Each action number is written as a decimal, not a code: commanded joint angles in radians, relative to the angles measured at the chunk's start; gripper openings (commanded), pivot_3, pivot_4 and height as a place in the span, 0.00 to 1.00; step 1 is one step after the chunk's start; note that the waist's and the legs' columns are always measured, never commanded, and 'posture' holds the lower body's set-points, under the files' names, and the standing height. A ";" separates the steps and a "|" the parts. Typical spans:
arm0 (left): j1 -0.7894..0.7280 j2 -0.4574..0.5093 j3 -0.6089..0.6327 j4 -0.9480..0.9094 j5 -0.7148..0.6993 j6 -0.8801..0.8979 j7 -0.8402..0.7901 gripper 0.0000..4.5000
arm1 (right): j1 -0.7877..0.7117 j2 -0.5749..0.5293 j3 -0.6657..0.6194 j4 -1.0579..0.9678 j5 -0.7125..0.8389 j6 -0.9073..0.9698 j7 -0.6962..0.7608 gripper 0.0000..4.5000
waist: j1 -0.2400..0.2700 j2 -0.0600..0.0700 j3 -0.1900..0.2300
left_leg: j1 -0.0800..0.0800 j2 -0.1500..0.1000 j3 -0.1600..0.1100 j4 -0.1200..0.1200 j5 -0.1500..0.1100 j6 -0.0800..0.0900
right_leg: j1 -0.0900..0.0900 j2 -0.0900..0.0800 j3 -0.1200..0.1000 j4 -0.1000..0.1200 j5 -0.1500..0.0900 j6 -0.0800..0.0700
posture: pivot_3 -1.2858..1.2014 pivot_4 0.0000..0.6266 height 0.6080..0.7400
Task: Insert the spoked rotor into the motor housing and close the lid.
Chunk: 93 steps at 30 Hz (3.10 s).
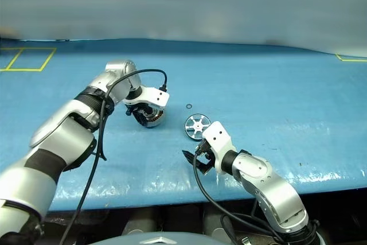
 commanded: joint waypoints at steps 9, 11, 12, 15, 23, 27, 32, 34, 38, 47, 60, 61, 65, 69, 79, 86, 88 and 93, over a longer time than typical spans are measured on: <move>0.153 0.090 -0.012 -0.427 -0.041 0.126 -0.081 0.44 | -0.032 0.022 0.002 0.011 -0.002 -0.045 0.015 1.00 | 0.001 0.001 0.000 | 0.000 0.000 0.000 0.000 0.000 0.000 | 0.000 -0.001 0.000 0.000 0.000 -0.001 | 0.52 0.24 1.00; 0.167 0.118 -0.049 -0.512 -0.088 0.147 -0.081 0.44 | -0.037 0.021 0.005 0.017 -0.002 -0.048 0.019 1.00 | 0.002 0.001 0.000 | 0.000 -0.001 0.000 0.000 0.000 0.000 | 0.000 -0.001 0.000 0.000 0.000 -0.001 | 0.52 0.24 1.00; 0.171 0.132 -0.067 -0.553 -0.112 0.153 -0.081 0.44 | -0.039 0.021 0.006 0.020 -0.002 -0.049 0.020 1.00 | 0.001 0.001 0.000 | 0.000 -0.001 0.000 0.000 0.000 0.000 | 0.000 -0.001 0.000 0.000 0.000 0.000 | 0.52 0.24 1.00; 0.183 0.170 -0.106 -0.652 -0.163 0.134 -0.081 0.44 | -0.042 0.021 0.006 0.024 -0.003 -0.051 0.023 1.00 | 0.002 0.001 0.000 | 0.000 -0.001 0.000 0.000 0.000 0.000 | 0.000 -0.001 0.000 0.000 0.000 0.000 | 0.52 0.24 1.00; 0.228 0.239 -0.173 -0.831 -0.221 0.077 -0.081 0.44 | -0.033 0.017 -0.004 0.017 -0.006 -0.049 0.023 1.00 | 0.004 0.001 0.000 | 0.000 -0.001 0.000 0.000 0.000 0.000 | 0.000 -0.001 0.000 0.000 0.000 0.000 | 0.52 0.24 1.00; 0.228 0.261 -0.199 -0.843 -0.221 0.022 -0.081 0.44 | -0.024 0.019 -0.005 0.010 -0.008 -0.049 0.018 1.00 | 0.004 0.001 0.000 | 0.001 -0.001 0.001 0.000 0.000 0.000 | 0.001 -0.001 0.000 0.000 -0.001 0.002 | 0.52 0.24 1.00; 0.230 0.249 -0.185 -0.841 -0.216 -0.011 -0.081 0.44 | -0.012 0.021 -0.006 0.003 -0.012 -0.050 0.013 1.00 | 0.005 0.001 -0.001 | 0.002 -0.001 0.001 0.000 0.000 0.000 | 0.001 -0.001 0.000 0.000 -0.001 0.002 | 0.52 0.24 1.00; 0.221 0.249 -0.189 -0.847 -0.222 -0.008 -0.081 0.44 | -0.011 0.022 -0.005 0.003 -0.013 -0.052 0.012 1.00 | 0.005 0.001 -0.001 | 0.002 -0.001 0.001 0.000 0.000 0.000 | 0.001 -0.001 0.000 0.000 -0.001 0.002 | 0.52 0.24 1.00; 0.217 0.240 -0.168 -0.872 -0.228 -0.003 -0.081 0.63 | -0.014 0.025 -0.004 0.005 -0.016 -0.052 0.011 1.00 | 0.007 0.001 -0.001 | 0.002 -0.001 0.001 0.000 0.000 0.000 | 0.001 -0.001 0.000 0.000 -0.002 0.003 | 0.52 0.24 1.00; 0.187 0.246 -0.101 -0.983 -0.296 0.061 -0.081 1.00 | -0.030 0.022 -0.004 0.016 -0.016 -0.053 0.021 1.00 | 0.007 0.002 0.000 | 0.001 -0.001 0.001 0.000 0.000 0.000 | 0.001 -0.001 0.000 0.000 -0.002 0.003 | 0.52 0.24 1.00; 0.193 0.372 0.137 -1.109 -0.516 0.226 -0.063 1.00 | -0.053 0.000 -0.033 0.013 -0.007 -0.045 0.039 1.00 | 0.001 0.004 0.001 | 0.001 0.000 0.001 0.000 0.000 0.000 | 0.001 0.000 0.000 0.000 -0.002 0.003 | 0.52 0.24 1.00; 0.217 0.374 0.185 -1.122 -0.541 0.264 -0.037 1.00 | -0.056 -0.005 -0.044 0.010 -0.006 -0.046 0.042 1.00 | 0.001 0.004 0.002 | 0.001 0.000 0.001 0.000 0.000 0.000 | 0.001 0.000 0.000 0.000 -0.002 0.003 | 0.52 0.24 1.00; 0.380 0.347 0.428 -1.210 -0.638 0.444 0.176 1.00 | -0.097 -0.033 -0.079 0.013 0.000 -0.045 0.064 1.00 | -0.004 0.005 0.002 | 0.002 0.000 0.000 0.000 0.000 0.000 | 0.001 -0.001 0.001 0.000 -0.002 0.004 | 0.52 0.24 1.00; 0.617 0.282 0.644 -1.347 -0.712 0.580 0.406 1.00 | -0.173 -0.055 -0.089 0.056 -0.007 -0.033 0.083 1.00 | -0.007 0.005 0.002 | 0.004 0.001 -0.001 0.000 0.000 0.000 | 0.002 0.000 0.000 0.000 -0.002 0.004 | 0.52 0.24 1.00; 1.291 -0.010 0.855 -1.659 -0.730 0.441 0.824 1.00 | -0.542 -0.029 -0.016 0.390 -0.076 0.003 0.102 1.00 | -0.008 0.003 0.004 | 0.013 0.001 0.003 -0.004 0.000 0.000 | 0.006 -0.005 0.002 0.000 0.001 -0.002 | 0.52 0.24 1.00; 1.531 -0.138 0.790 -1.630 -0.646 0.198 0.969 1.00 | -0.716 0.041 0.094 0.716 -0.180 -0.086 0.144 1.00 | -0.005 0.003 0.004 | 0.014 0.001 0.007 -0.007 0.000 0.000 | 0.005 -0.007 0.003 -0.001 0.002 -0.003 | 0.52 0.24 1.00; 1.562 -0.163 0.778 -1.612 -0.669 0.164 0.973 1.00 | -0.755 0.071 0.117 0.808 -0.214 -0.097 0.141 1.00 | -0.008 0.003 0.004 | 0.014 0.001 0.008 -0.007 0.000 0.000 | 0.005 -0.006 0.004 -0.001 0.002 -0.003 | 0.52 0.24 1.00; 1.621 -0.186 0.743 -1.573 -0.666 0.068 0.982 1.00 | -0.838 0.169 0.098 0.982 -0.236 -0.098 0.126 1.00 | -0.018 0.004 0.005 | 0.013 0.000 0.009 -0.009 0.000 0.000 | 0.002 -0.006 0.004 -0.001 0.001 -0.003 | 0.52 0.24 1.00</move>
